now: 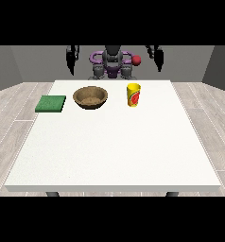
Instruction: Pick the cup and pour the ball into the bowl, then pick the bowl and place it on the pad
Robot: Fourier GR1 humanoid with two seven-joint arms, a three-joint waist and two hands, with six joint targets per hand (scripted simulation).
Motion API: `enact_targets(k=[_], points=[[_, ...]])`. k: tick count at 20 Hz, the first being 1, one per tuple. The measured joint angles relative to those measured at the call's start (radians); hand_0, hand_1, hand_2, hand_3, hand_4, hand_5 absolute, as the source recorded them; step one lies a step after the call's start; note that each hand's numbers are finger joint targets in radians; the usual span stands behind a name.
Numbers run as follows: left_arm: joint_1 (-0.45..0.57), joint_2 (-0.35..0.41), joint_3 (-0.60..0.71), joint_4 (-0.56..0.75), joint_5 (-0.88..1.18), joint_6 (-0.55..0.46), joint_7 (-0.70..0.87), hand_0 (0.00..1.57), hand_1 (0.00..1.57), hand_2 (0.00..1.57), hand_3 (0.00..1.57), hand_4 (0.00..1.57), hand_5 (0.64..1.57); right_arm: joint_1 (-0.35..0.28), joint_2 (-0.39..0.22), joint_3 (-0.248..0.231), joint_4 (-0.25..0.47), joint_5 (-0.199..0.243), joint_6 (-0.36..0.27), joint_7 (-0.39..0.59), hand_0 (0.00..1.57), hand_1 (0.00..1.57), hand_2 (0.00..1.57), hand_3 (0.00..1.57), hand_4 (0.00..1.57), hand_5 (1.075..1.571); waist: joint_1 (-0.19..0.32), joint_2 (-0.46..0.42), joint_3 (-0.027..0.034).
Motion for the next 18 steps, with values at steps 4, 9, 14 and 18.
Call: enact_targets(k=[4, 9, 14, 18], points=[[-0.009, 0.022, 0.006, -0.046, 0.005, -0.006, 0.041, 0.00, 0.00, 0.00, 0.00, 0.00, 1.557, -0.005, -0.019, -0.007, -0.047, -0.003, 0.000, 0.040, 0.00, 0.00, 0.00, 0.00, 0.00, 1.569, -0.003, -0.129, -0.0026], [-0.062, 0.006, 0.053, -0.089, 0.080, 0.014, 0.144, 0.00, 0.00, 0.00, 0.00, 0.00, 1.558, 0.010, -0.079, -0.086, -0.083, -0.108, 0.070, 0.083, 0.00, 0.00, 0.00, 0.00, 0.00, 1.569, -0.050, -0.196, -0.0039], [-0.075, 0.024, 0.115, -0.117, 0.142, 0.004, 0.161, 0.00, 0.00, 0.00, 0.00, 0.00, 1.544, 0.042, -0.124, -0.170, -0.114, -0.203, 0.153, 0.070, 0.00, 0.00, 0.00, 0.00, 0.00, 1.570, -0.076, -0.150, -0.0041], [-0.099, 0.038, 0.153, -0.079, 0.162, -0.020, 0.081, 0.00, 0.00, 0.00, 0.00, 0.00, 1.541, 0.017, -0.126, -0.199, -0.103, -0.218, 0.178, 0.027, 0.00, 0.00, 0.00, 0.00, 0.00, 1.570, -0.081, -0.072, -0.0045]])
